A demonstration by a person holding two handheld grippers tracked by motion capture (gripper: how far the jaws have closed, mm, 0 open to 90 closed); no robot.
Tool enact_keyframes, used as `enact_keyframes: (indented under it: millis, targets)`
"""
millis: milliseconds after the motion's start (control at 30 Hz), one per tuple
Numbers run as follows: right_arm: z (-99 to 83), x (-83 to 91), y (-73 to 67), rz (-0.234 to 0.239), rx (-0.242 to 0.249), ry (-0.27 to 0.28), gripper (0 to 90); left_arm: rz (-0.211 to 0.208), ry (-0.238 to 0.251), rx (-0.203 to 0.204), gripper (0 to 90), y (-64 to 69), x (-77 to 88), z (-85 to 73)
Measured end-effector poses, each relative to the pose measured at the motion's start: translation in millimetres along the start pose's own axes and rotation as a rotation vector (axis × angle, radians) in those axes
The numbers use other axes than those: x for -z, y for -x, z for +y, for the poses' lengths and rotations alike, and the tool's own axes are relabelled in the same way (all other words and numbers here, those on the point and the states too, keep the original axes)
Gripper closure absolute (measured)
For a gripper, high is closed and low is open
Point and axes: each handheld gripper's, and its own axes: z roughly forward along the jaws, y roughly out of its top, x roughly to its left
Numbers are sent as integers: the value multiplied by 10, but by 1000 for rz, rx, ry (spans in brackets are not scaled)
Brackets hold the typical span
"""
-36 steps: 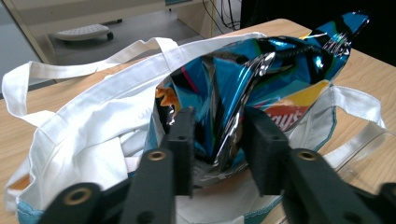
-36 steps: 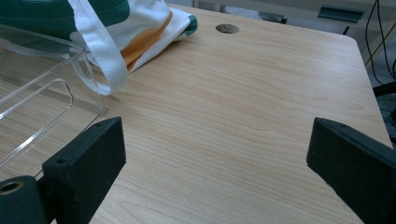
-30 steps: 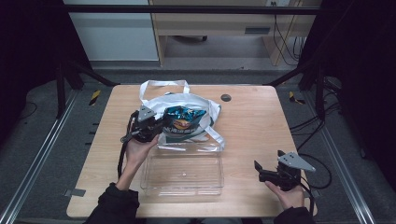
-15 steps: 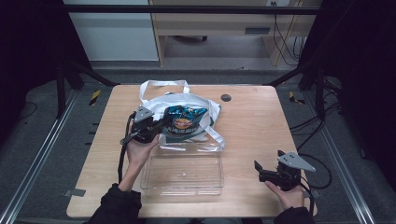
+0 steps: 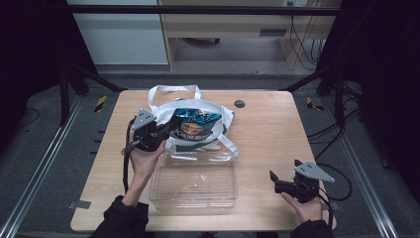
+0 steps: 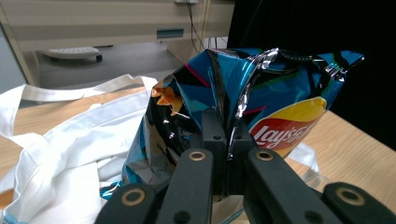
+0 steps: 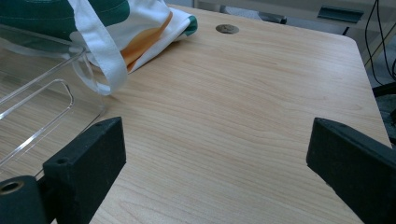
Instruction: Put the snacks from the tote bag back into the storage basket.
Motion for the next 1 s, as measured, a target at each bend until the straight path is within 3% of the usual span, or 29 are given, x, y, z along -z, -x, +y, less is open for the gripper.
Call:
enact_keyframes:
  millis: [600, 1000]
  targets:
    - [2, 3, -3, 2, -3, 3, 51, -21, 59, 28, 900, 83, 284, 179]
    - [1, 5, -6, 1, 0, 1, 51, -44, 103, 19, 900, 173, 500, 222]
